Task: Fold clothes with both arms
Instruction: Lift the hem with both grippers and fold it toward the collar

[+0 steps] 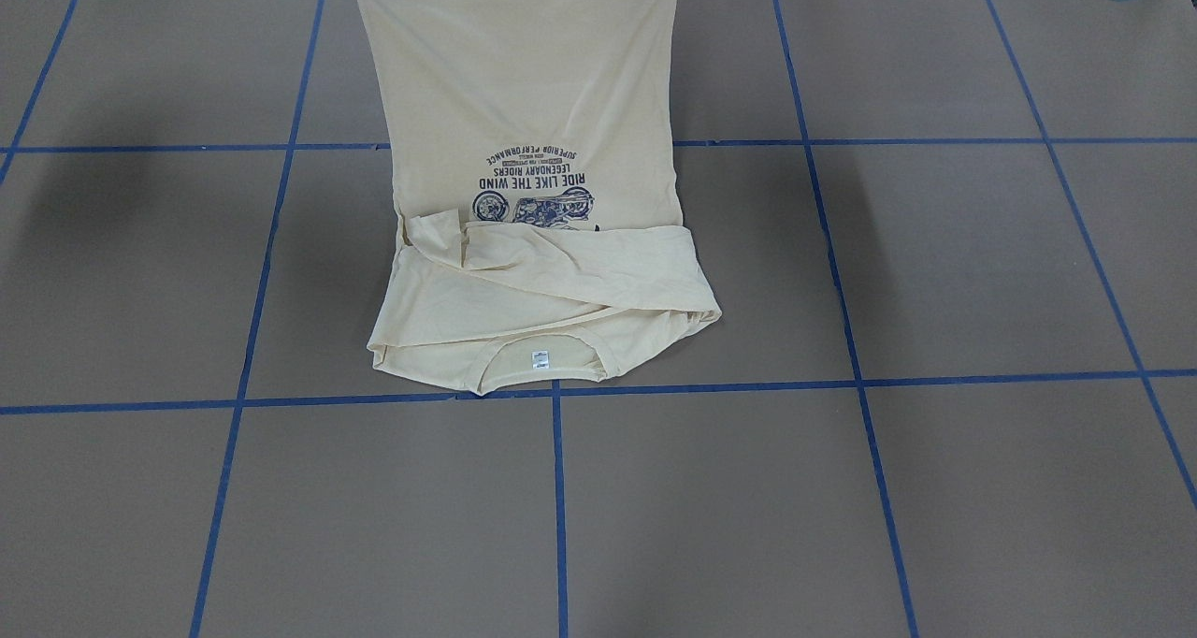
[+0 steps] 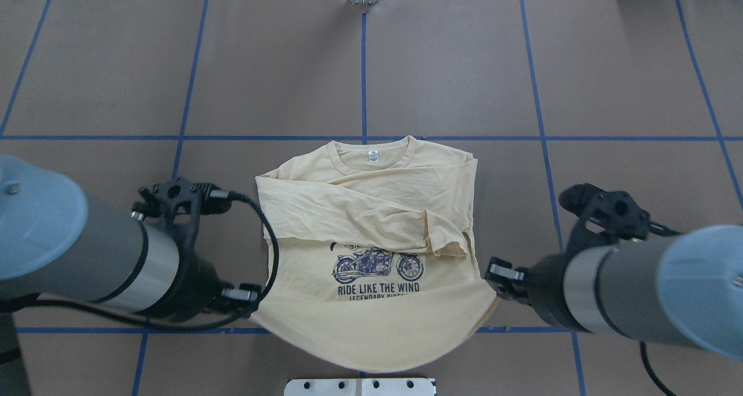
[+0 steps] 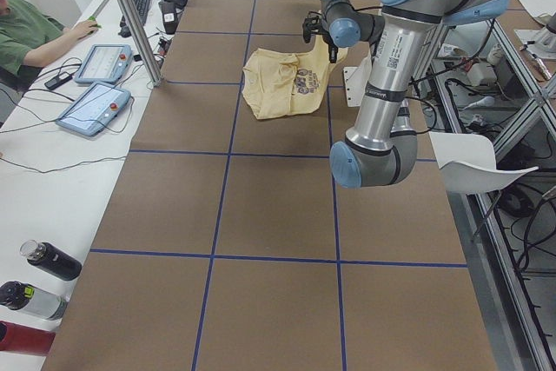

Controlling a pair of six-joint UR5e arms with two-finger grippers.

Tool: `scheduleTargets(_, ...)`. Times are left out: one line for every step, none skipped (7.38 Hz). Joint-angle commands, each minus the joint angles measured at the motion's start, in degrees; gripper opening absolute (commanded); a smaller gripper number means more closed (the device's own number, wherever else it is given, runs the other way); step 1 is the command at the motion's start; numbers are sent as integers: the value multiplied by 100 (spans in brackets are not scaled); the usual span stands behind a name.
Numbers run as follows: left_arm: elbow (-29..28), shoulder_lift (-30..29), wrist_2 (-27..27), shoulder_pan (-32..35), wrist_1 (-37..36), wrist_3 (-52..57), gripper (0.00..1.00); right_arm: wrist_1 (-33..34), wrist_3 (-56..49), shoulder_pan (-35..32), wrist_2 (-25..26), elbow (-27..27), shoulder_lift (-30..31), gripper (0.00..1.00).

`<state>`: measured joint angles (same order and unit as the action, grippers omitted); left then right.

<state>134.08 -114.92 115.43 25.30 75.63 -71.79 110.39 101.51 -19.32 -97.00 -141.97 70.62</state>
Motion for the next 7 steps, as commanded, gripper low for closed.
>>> scheduleTargets(-1064,-416,-666,519,127,245,0,-244,-935,-920,23,1212,-471,0)
scheduleTargets(-1538,-609,-784,746,389,375,0,-681,-1132,-1316,6,1747,-471,0)
scheduleTargets(-1830,-715,-785,966,513,672,0,-1364,-1177,-1572,-12,2283,-488,0)
scheduleTargets(-2103,-716,-794,1081,802,727,0,-1780,-1195,-1731,-12,2758,-593,0)
scheduleTargets(-2375,-734,-794,1152,1092,728,0,-1863,-1230,-1907,-20,3093,-776,0)
scheduleTargets(-2700,-804,-820,1205,1260,737,0,-1872,-1500,-1987,-12,3393,-935,0)
scheduleTargets(-3112,-891,-1125,1214,1531,737,0,-1890,-1607,-2074,-20,3770,-1041,0)
